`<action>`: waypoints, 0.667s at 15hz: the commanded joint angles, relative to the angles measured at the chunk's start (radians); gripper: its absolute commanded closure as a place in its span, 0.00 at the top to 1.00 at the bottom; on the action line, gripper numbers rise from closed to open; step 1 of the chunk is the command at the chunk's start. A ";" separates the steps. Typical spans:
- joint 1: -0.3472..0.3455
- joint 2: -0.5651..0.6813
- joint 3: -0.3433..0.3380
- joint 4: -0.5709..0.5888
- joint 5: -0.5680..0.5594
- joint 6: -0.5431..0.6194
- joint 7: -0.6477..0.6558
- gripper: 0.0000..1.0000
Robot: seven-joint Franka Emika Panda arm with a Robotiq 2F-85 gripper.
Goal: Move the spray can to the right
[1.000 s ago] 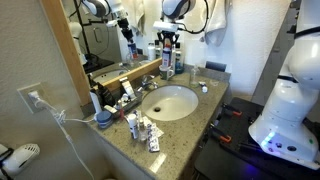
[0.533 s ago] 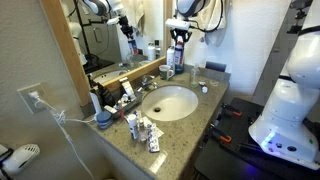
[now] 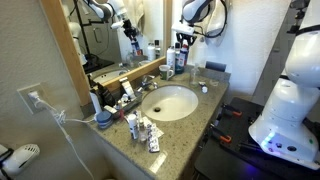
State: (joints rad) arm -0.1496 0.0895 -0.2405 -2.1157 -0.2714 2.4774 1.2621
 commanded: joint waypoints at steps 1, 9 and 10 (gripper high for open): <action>-0.010 0.045 -0.004 0.029 -0.003 0.036 0.020 0.25; -0.014 0.179 -0.036 0.155 0.038 0.039 0.000 0.25; -0.015 0.196 -0.039 0.172 0.051 0.040 -0.005 0.25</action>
State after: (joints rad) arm -0.1621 0.2325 -0.2690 -2.0111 -0.2542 2.5058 1.2621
